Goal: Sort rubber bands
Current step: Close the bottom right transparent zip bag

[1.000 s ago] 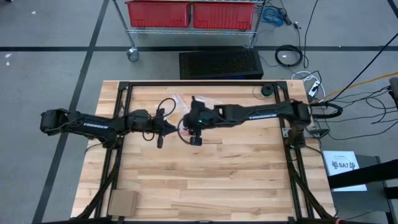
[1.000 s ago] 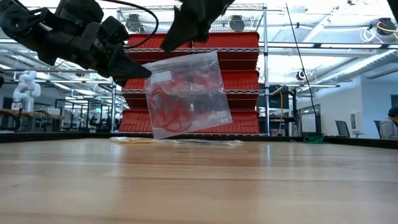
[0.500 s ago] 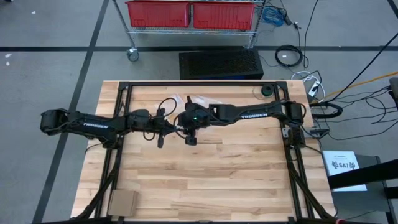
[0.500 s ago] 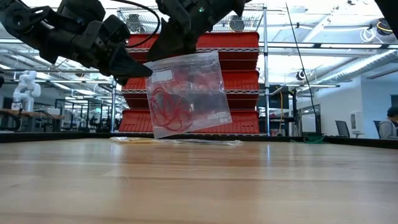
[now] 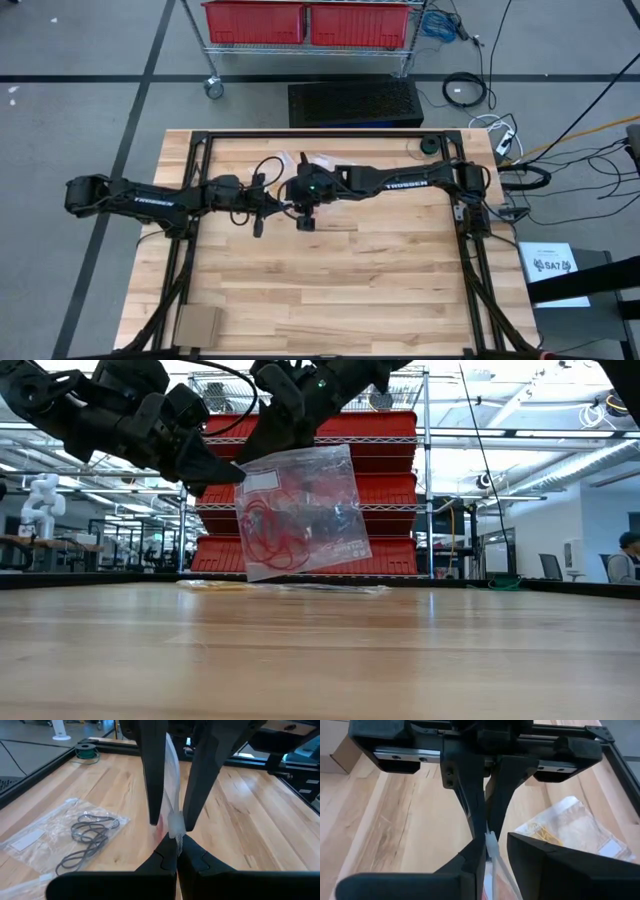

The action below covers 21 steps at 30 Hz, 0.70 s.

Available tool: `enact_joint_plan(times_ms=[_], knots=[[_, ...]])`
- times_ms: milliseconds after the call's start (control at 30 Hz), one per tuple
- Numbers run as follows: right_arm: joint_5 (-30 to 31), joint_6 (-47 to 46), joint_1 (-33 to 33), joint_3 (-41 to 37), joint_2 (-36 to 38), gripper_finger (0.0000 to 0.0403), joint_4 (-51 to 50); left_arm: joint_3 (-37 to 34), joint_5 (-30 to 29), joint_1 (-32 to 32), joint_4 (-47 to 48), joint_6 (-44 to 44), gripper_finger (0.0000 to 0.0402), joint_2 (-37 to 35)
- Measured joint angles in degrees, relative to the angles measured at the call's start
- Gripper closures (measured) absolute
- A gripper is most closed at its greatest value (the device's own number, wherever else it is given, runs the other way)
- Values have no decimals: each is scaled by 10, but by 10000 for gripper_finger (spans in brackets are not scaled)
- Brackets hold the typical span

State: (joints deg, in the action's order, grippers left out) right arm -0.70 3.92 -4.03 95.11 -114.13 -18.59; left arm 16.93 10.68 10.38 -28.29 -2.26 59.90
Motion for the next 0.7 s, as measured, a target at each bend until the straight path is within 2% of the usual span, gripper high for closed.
enact_joint_plan(times_ms=[167,367,700], knots=[[-12,0,-1,0,0,340,-1,0,0,0,-5,0,401,0],[-11,8,-2,0,1,394,-12,0,0,0,-9,-1,401,0],[-8,2,-1,1,15,399,-41,0,0,0,-14,-3,402,-5]])
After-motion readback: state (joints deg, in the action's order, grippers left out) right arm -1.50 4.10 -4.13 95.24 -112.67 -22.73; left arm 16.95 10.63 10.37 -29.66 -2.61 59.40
